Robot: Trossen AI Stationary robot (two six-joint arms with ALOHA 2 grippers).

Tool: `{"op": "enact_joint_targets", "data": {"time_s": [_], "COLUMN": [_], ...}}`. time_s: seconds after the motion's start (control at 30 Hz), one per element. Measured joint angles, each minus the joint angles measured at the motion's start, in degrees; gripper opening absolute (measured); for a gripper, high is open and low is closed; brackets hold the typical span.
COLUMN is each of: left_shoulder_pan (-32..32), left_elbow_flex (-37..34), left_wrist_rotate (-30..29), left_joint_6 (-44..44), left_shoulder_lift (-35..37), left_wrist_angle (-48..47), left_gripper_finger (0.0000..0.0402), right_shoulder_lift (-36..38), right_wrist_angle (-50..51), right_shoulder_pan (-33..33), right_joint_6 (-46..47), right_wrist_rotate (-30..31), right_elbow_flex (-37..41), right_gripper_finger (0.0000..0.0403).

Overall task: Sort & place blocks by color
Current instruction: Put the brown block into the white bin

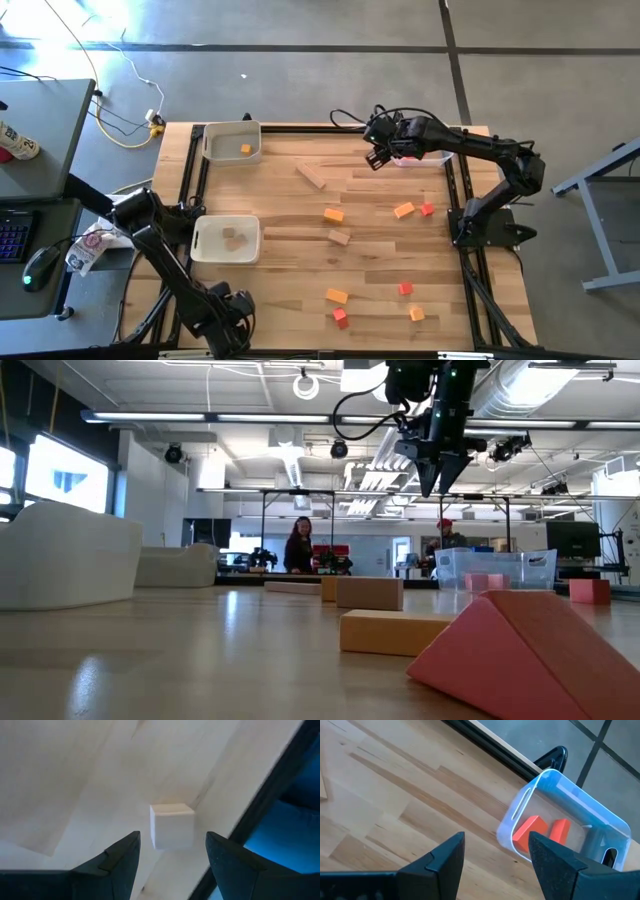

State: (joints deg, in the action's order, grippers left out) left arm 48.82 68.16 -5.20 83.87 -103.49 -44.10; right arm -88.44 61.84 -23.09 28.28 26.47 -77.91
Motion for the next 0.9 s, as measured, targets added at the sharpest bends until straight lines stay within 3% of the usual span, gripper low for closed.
{"op": "enact_joint_targets", "data": {"time_s": [0.5, 0.9], "left_shoulder_pan": [-1.0, -1.5], "left_elbow_flex": [-0.1, 0.0], "left_wrist_rotate": [-0.1, 1.9], "left_joint_6": [-2.6, -6.1], "left_shoulder_lift": [-4.0, -3.8], "left_wrist_angle": [0.4, 0.4], "left_gripper_finger": [0.0210, 0.0103], "right_shoulder_lift": [0.0, 0.0], "right_wrist_angle": [0.0, 0.1], "right_shoulder_pan": [0.2, 2.9], "right_joint_6": [0.0, -1.2], "right_wrist_rotate": [0.0, 0.1], "right_elbow_flex": [0.0, 0.0], "right_gripper_finger": [0.0206, 0.0206]}}
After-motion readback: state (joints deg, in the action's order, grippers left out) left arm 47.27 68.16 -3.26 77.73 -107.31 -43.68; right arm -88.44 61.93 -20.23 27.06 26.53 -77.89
